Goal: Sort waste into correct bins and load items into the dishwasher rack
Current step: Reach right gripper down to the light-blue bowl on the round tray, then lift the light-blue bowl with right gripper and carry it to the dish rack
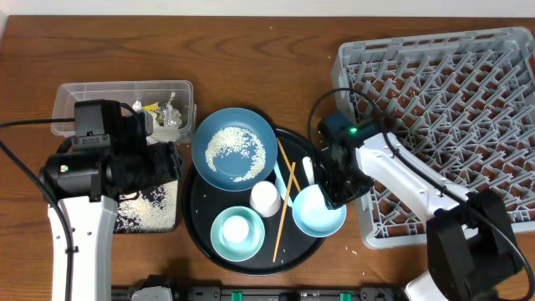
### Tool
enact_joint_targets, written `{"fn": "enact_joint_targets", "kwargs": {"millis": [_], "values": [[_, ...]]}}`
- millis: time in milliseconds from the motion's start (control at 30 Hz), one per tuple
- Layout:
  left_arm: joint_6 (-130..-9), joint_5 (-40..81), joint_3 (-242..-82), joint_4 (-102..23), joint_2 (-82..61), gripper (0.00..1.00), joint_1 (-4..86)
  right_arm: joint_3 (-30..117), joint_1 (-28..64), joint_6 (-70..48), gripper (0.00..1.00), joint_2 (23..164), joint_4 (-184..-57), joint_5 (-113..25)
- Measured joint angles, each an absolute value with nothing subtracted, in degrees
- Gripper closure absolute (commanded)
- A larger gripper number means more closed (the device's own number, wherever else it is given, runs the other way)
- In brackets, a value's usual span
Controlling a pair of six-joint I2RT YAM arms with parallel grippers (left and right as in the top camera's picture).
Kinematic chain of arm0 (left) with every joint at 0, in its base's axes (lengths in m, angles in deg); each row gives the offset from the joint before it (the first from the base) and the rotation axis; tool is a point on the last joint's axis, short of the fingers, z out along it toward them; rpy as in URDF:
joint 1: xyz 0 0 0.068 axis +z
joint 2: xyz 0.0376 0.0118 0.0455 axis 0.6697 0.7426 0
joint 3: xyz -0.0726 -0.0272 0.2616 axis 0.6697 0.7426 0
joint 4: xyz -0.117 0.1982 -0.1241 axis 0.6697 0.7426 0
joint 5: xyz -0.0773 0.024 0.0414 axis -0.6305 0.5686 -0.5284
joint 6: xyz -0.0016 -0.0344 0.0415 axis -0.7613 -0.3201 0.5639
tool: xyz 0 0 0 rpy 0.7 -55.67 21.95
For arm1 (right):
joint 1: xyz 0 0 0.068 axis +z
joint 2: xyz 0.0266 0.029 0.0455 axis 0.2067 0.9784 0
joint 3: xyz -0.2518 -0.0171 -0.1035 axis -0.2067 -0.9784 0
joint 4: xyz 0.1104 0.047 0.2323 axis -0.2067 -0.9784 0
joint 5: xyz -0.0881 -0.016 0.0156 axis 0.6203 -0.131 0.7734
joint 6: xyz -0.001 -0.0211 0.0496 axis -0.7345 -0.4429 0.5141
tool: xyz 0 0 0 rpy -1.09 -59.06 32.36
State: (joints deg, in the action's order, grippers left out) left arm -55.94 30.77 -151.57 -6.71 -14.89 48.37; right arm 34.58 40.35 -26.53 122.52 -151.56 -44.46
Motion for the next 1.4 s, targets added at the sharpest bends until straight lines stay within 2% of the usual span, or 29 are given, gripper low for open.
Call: {"fn": "enact_joint_targets", "kwargs": {"millis": [267,600,833,1133,1400], "values": [[-55.96,30.77,-151.57,-6.71,-14.89,0.31,48.37,34.58,40.35,-26.42,0.99,123.13,-151.36,-44.29],[-55.94,30.77,-151.57,-6.71,-14.89,0.31,48.37,35.15,40.35,-25.03,0.99,123.11,-151.74,-44.07],[-55.96,30.75,-151.57,-6.69,-14.89,0.31,48.37,42.49,39.96,-23.69,0.99,118.11,-151.76,-40.97],[-55.94,30.75,-151.57,-6.71,-14.89,0.31,48.37,51.56,37.14,-23.43,0.99,106.72,-146.60,-20.73],[-55.94,30.77,-151.55,-6.74,-14.89,0.30,48.37,51.63,28.11,-23.58,0.99,106.32,-130.51,-0.20]]}}
